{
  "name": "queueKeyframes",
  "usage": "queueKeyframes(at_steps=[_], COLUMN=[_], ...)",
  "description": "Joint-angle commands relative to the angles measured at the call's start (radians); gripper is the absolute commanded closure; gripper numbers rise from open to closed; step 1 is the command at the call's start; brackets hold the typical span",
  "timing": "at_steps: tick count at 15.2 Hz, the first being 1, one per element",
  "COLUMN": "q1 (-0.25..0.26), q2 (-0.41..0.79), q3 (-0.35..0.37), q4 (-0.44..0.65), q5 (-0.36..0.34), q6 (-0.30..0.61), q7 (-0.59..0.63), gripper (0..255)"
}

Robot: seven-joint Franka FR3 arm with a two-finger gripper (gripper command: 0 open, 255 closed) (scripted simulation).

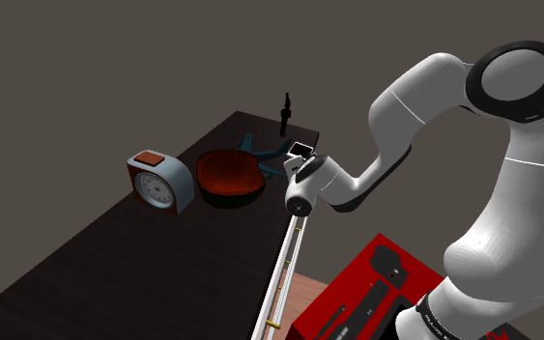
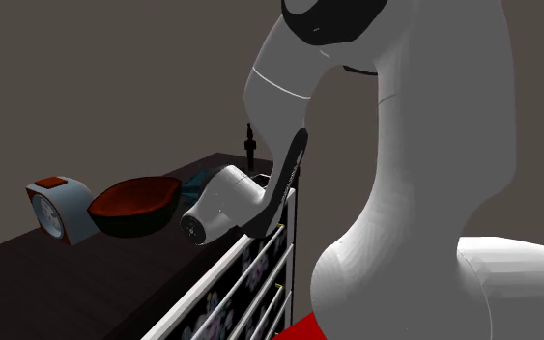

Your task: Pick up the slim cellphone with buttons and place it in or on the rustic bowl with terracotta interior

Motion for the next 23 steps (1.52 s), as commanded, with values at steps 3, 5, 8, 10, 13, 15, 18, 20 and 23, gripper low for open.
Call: queueKeyframes(at_steps=[3, 5, 8, 10, 13, 15, 18, 20, 23], q1=[-0.001, -0.001, -0.001, -0.01, -0.023, -0.031, -0.042, -0.05, -0.059], q2=[-0.002, -0.002, -0.002, -0.035, -0.084, -0.117, -0.167, -0.2, -0.249], q3=[0.0, -0.001, 0.0, 0.01, 0.022, 0.029, 0.038, 0.043, 0.048], q4=[0.004, 0.003, 0.004, -0.002, -0.009, -0.013, -0.018, -0.02, -0.022], q5=[-0.003, -0.003, -0.002, 0.014, 0.037, 0.053, 0.078, 0.095, 0.121], q6=[0.0, 0.0, 0.0, 0.021, 0.055, 0.078, 0.114, 0.139, 0.177], q7=[0.001, 0.002, 0.001, -0.013, -0.034, -0.049, -0.072, -0.088, -0.113], gripper=[255, 255, 255, 255, 255, 255, 255, 255, 255])
